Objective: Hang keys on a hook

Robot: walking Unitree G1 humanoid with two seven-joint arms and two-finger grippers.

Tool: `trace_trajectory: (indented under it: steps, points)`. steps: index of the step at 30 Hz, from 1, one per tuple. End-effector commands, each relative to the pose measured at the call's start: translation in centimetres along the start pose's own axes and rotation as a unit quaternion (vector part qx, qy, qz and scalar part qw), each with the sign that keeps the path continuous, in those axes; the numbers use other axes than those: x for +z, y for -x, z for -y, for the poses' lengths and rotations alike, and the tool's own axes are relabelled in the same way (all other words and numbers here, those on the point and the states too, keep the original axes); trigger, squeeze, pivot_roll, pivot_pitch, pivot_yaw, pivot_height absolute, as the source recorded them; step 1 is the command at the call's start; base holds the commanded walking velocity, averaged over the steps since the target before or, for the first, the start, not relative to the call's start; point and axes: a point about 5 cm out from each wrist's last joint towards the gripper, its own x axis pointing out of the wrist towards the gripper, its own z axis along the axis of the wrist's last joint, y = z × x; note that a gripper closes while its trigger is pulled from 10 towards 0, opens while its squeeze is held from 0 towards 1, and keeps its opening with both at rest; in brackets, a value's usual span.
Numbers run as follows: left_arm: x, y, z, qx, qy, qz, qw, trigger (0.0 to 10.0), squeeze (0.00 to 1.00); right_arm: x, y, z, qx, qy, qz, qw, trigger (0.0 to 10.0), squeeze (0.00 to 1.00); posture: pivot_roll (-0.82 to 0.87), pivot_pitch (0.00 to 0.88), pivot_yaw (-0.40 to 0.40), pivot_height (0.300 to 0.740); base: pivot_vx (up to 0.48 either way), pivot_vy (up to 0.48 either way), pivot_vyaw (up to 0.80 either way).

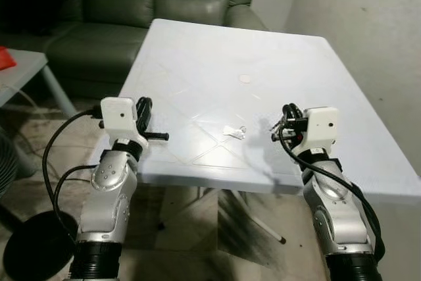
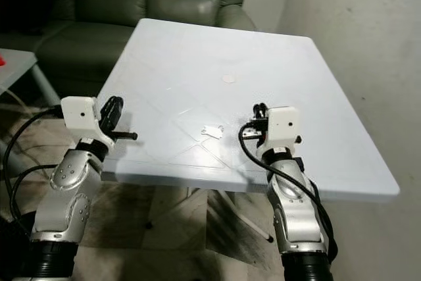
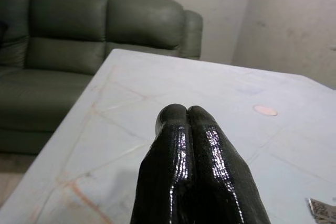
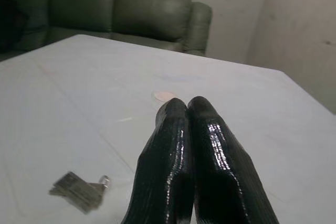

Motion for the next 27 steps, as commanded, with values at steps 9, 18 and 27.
trace_trajectory:
  steps: [9, 18, 27]
  points:
    - [1.0, -1.3, 0.3, -0.011, -0.007, 0.02, 1.0, 10.0, 0.0, 0.7, -0.7, 1.1, -0.019, 0.01, 0.01, 1.0, 10.0, 0.0, 0.0, 0.0, -0.059, 0.74, 0.0, 0.0, -0.77]
    - [1.0, -1.6, 0.5, -0.011, -0.01, 0.019, 1.0, 10.0, 0.0, 1.0, -1.3, 1.3, -0.017, 0.013, 0.016, 1.0, 10.0, 0.0, 0.0, 0.0, -0.063, 0.74, 0.0, 0.0, -0.76]
    - [0.9, -1.4, 0.7, -0.013, -0.006, 0.016, 1.0, 10.0, 0.0, 1.1, -1.4, 1.4, -0.02, 0.013, 0.021, 0.999, 10.0, 0.0, 0.0, 0.008, -0.063, 0.74, 0.0, 0.0, -0.77]
